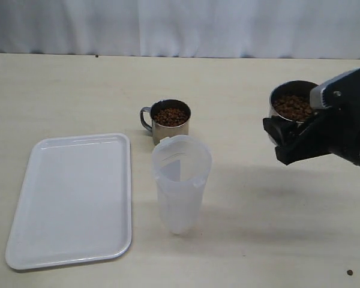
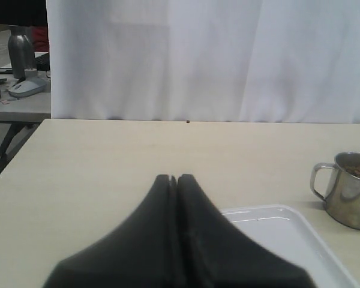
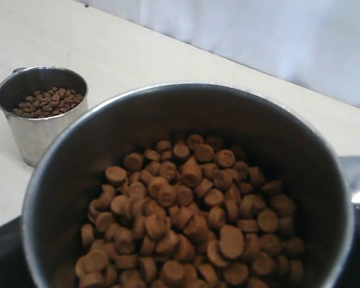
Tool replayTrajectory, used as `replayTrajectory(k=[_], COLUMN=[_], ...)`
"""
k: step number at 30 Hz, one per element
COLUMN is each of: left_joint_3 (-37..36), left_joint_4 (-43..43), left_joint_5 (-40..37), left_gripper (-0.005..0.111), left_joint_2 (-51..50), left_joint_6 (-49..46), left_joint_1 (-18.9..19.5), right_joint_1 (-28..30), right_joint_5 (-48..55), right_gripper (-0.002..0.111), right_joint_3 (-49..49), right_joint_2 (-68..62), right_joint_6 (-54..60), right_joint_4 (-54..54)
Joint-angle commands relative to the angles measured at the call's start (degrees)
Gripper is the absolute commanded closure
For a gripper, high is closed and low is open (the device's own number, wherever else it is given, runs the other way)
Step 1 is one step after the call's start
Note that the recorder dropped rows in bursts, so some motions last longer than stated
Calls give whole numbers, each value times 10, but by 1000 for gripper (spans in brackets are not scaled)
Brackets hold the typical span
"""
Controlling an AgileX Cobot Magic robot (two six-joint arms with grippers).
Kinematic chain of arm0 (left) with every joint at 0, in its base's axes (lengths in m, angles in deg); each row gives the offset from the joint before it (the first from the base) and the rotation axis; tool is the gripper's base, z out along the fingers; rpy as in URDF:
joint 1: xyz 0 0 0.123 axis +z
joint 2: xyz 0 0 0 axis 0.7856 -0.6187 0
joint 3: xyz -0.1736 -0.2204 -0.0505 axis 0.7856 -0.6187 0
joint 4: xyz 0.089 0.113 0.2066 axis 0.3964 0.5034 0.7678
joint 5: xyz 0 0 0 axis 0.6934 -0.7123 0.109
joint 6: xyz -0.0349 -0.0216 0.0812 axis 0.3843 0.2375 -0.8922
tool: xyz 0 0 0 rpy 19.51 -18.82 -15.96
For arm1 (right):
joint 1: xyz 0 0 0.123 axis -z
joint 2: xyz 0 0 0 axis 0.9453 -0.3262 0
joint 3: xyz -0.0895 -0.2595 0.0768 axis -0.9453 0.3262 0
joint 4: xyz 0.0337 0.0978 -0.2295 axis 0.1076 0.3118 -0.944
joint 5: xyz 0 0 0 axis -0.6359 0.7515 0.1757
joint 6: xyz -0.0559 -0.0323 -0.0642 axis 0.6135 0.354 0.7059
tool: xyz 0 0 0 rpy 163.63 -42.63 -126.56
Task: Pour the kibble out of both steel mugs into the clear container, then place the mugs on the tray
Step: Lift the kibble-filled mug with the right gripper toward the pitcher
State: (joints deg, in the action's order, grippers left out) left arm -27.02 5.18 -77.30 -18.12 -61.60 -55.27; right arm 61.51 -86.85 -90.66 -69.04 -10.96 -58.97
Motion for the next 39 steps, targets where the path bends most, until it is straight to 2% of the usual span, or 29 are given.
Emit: replayTrajectory(k=[1, 5, 8, 28, 31, 35, 37, 39], left_joint_3=[-2, -2, -2, -2, -2, -2, -2, -2], left_joint_4=[0, 0, 0, 0, 0, 0, 0, 0], left_joint_5=[5, 5, 5, 5, 5, 5, 5, 5], left_gripper=[107, 107, 107, 107, 107, 107, 107, 107], left_joint_2=[1, 1, 1, 1, 1, 1, 1, 1], left_joint_6=[-1, -1, -1, -1, -1, -1, -1, -1], left_joint_1=[-4, -4, -4, -4, -4, -4, -4, -4], right_joint_1=[-73, -119, -143, -147, -147, -119, -102, -82], right_joint_5=[67, 85, 71, 94, 98, 103, 97, 23], right_gripper=[103, 103, 103, 103, 103, 103, 103, 103], right_joint_3=[-33, -50, -52, -52, -52, -52, -49, -14], right_joint_2=[13, 13, 13, 13, 13, 17, 22, 27], right_joint_6=[153, 351, 433, 428, 376, 136, 102, 79], right_joint_4=[166, 356, 444, 475, 423, 201, 177, 167])
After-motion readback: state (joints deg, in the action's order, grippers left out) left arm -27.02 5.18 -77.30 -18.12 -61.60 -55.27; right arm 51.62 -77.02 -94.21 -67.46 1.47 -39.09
